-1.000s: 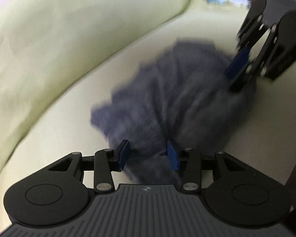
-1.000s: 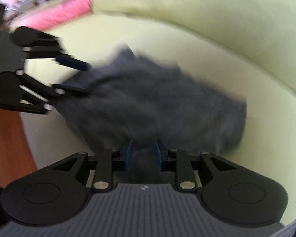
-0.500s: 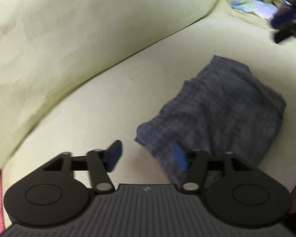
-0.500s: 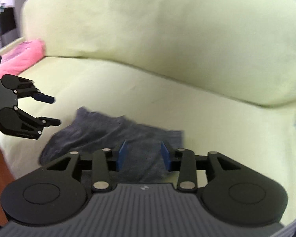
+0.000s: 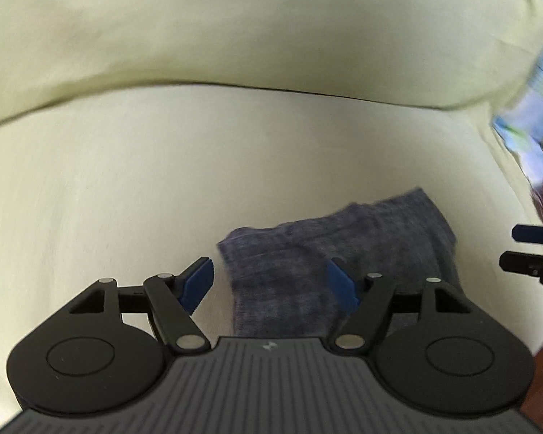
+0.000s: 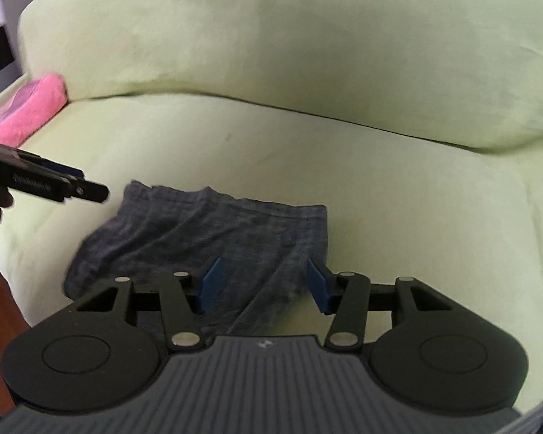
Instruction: Fold clothes
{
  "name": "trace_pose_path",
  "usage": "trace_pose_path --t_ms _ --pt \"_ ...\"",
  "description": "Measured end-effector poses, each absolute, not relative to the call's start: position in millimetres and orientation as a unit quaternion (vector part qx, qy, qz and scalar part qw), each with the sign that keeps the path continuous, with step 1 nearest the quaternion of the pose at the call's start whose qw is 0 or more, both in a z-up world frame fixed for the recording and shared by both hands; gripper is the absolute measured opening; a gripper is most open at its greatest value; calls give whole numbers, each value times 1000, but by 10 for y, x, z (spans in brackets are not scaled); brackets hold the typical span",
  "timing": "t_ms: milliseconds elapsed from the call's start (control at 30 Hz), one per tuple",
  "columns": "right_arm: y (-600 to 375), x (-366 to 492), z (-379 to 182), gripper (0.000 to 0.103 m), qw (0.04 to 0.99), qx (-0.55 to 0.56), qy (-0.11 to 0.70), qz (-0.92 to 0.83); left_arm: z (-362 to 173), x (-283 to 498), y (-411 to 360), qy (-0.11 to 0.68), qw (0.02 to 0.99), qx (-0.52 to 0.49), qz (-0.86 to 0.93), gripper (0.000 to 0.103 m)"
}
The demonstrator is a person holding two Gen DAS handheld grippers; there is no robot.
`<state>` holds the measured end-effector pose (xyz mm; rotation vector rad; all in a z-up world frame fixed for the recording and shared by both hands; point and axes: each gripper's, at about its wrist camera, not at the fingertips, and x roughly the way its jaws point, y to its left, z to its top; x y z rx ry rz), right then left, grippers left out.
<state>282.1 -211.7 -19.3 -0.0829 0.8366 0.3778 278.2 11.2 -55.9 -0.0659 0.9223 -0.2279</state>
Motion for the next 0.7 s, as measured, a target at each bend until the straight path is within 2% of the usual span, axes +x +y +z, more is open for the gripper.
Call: trace_pose_path --t_ms 167,433,467,500,533,567,700 --pt "-2386 3382 -521 48 883 -16 422 204 -747 2914 100 433 895 -44 -100 70" --pt "-2604 4004 -1033 51 851 89 453 252 -1185 3203 -3 450 885 -33 -116 69" --pt "-2575 4008 -1055 36 852 90 447 258 -1194 3215 -9 445 887 -32 -116 65" --pt "-2544 4014 -1074 7 851 85 447 263 -1202 3227 -15 441 890 -32 -116 61" --pt "-2485 4012 -1091 3 851 71 445 270 -1202 3230 -15 438 891 -31 -117 51" --pt "-2465 3991 -1080 3 855 62 438 270 -1212 3250 -20 435 892 -28 -118 45" --pt "-2531 3901 -1033 2 870 57 425 241 -1318 3396 -91 452 884 10 -118 45"
